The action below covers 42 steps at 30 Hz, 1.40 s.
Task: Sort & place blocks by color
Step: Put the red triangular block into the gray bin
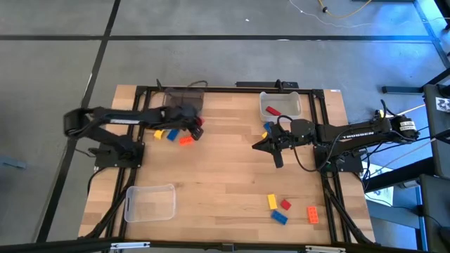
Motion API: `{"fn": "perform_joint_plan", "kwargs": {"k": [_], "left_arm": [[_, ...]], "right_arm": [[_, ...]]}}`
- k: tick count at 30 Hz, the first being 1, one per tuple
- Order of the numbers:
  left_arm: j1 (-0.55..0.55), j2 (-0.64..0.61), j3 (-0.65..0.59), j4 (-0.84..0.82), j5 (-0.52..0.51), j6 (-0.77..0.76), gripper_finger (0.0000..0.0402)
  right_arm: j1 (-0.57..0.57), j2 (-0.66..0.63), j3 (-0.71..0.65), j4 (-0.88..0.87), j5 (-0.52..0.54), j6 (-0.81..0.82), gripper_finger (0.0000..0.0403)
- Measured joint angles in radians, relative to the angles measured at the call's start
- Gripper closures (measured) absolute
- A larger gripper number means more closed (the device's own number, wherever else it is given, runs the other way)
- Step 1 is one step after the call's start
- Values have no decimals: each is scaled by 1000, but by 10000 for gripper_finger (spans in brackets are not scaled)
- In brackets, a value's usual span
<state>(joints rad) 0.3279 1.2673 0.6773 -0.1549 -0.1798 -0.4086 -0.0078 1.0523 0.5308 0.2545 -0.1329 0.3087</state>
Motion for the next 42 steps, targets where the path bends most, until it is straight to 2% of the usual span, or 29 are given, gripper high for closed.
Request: {"fn": "perform_joint_plan", "kwargs": {"k": [6, 10, 13, 19, 22, 35, 42], "left_arm": [[-72, -206, 0, 85, 9, -8, 283], [-144, -300, -2, 187, 9, -4, 283], [-202, -345, -43, 339, 12, 0, 283], [-291, -373, -225, 720, 18, -61, 283], [-320, -371, -281, 832, 15, -80, 283], [-327, -371, -290, 837, 17, -80, 283], [-326, -371, -290, 835, 43, -49, 283]], "right_arm": [[0, 0, 0, 84, 0, -6, 403], [0, 0, 0, 149, 0, -5, 403], [0, 0, 0, 207, 0, -3, 403], [0, 0, 0, 278, 0, -4, 403], [0, 0, 0, 282, 0, -3, 403], [0, 0, 0, 281, 0, 3, 403], [0, 1, 1, 342, 1, 156, 402]]}}
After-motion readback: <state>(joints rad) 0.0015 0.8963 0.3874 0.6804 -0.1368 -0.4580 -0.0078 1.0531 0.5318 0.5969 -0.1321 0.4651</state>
